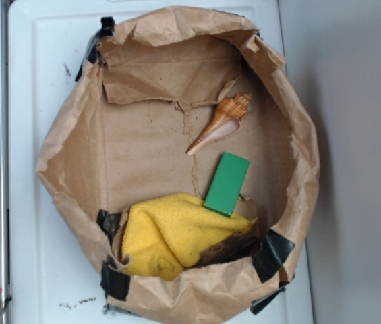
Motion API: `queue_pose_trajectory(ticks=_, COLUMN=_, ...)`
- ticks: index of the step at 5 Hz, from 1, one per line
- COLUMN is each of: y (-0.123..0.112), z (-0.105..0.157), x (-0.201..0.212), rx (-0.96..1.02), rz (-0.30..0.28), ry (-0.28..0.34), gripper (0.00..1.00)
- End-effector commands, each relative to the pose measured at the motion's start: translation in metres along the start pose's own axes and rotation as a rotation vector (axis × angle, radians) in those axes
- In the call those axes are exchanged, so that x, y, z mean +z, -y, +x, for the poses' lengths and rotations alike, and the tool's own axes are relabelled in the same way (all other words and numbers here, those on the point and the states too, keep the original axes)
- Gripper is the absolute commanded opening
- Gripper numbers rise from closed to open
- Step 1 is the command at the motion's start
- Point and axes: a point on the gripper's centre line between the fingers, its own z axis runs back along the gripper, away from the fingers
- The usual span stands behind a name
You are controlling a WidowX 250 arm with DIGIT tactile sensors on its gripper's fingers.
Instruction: Grab the shell.
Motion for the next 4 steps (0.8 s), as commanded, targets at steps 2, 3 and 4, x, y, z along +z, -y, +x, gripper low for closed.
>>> queue_pose_trajectory(ticks=2, y=0.001, z=0.002, x=0.003, rx=-0.002, rz=-0.002, ry=0.012, gripper=1.0)
queue_pose_trajectory(ticks=3, y=-0.006, z=0.028, x=-0.002, rx=-0.023, rz=-0.039, ry=0.039, gripper=1.0)
queue_pose_trajectory(ticks=4, y=-0.019, z=0.066, x=-0.011, rx=-0.033, rz=-0.077, ry=0.061, gripper=1.0)
